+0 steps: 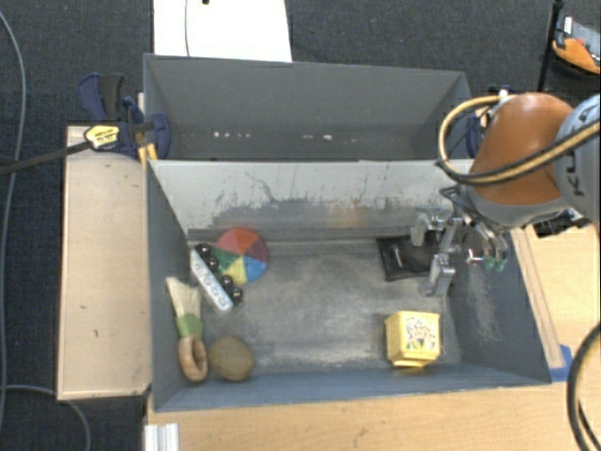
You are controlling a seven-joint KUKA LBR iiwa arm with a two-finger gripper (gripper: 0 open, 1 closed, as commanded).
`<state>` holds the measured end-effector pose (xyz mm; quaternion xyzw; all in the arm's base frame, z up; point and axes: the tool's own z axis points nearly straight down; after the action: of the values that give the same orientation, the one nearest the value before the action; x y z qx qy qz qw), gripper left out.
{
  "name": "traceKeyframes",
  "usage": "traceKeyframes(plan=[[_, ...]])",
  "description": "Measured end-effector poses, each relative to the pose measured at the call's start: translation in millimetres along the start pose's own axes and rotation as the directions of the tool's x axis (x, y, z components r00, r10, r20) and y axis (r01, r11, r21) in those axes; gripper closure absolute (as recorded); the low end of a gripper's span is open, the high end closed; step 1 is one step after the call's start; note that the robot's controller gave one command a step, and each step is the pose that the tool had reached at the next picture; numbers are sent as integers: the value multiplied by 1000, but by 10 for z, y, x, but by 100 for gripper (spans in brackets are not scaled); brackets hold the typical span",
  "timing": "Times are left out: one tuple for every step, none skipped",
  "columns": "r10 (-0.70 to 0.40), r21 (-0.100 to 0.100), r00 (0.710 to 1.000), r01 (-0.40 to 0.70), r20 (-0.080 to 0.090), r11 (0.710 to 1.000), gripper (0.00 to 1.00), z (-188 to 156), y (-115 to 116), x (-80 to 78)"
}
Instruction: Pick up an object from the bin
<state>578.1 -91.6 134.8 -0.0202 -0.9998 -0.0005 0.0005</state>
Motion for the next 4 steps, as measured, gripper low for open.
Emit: traceKeyframes(plan=[[6, 0, 1000, -6, 4, 1000, 0, 46, 236, 8], [104, -2, 995, -104, 1, 995, 0, 79, 289, 89], [166, -2, 986, -166, 8, 986, 0, 135, 7, 46], [79, 0, 997, -79, 4, 997, 0, 140, -136, 210]])
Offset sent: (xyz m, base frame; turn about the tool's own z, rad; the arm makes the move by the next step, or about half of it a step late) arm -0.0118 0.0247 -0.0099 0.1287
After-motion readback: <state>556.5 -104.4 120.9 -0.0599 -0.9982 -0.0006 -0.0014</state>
